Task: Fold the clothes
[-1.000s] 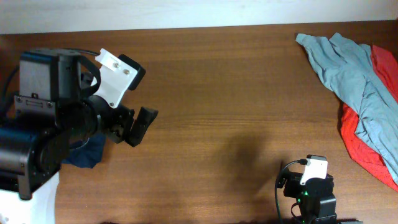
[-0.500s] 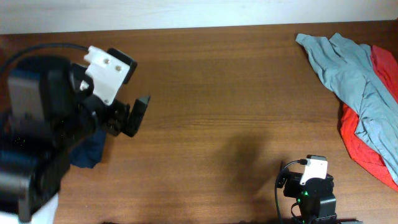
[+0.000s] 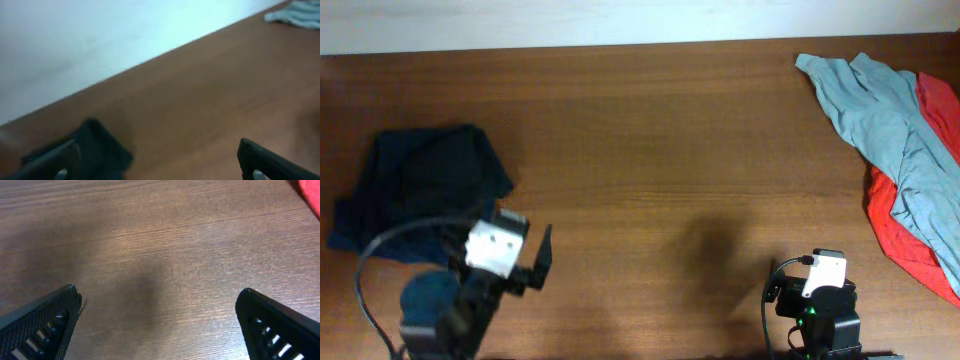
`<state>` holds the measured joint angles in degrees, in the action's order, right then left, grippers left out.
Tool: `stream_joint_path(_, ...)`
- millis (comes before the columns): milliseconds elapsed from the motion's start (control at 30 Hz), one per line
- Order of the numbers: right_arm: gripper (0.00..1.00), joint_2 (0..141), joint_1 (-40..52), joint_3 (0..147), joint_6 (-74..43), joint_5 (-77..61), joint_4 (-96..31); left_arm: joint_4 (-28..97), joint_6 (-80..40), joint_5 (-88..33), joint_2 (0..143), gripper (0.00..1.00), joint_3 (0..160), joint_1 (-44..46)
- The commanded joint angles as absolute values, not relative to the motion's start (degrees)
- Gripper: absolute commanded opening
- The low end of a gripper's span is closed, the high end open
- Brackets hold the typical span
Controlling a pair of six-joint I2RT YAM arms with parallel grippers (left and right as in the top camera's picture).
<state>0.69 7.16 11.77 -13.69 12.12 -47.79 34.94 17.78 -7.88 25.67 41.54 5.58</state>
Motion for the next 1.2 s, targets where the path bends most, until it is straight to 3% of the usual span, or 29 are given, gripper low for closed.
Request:
stream_joint_path(0,0.99,0.21,6.68,11.51,-13.93,12.19,-47.64,34.04,17.19,-7.05,17.37,0.99,33.54,4.8)
stream_joint_path(433,0.98,0.21,6.68,11.51,-13.93,12.19,-47.66,27.35,14.24,-6.59,0.21,0.99,16.8,4.82)
stream_joint_path(800,0.99,0.21,6.68,11.51,-13.93,12.19,-47.66,21.43,13.04,-6.79,0.3,1.0,8.47,4.86)
stream_joint_path(1167,0.99,0.21,6.68,11.51,-13.93,12.19,-47.64,25.06,12.01,-6.76,0.36,0.99,7.31,4.86)
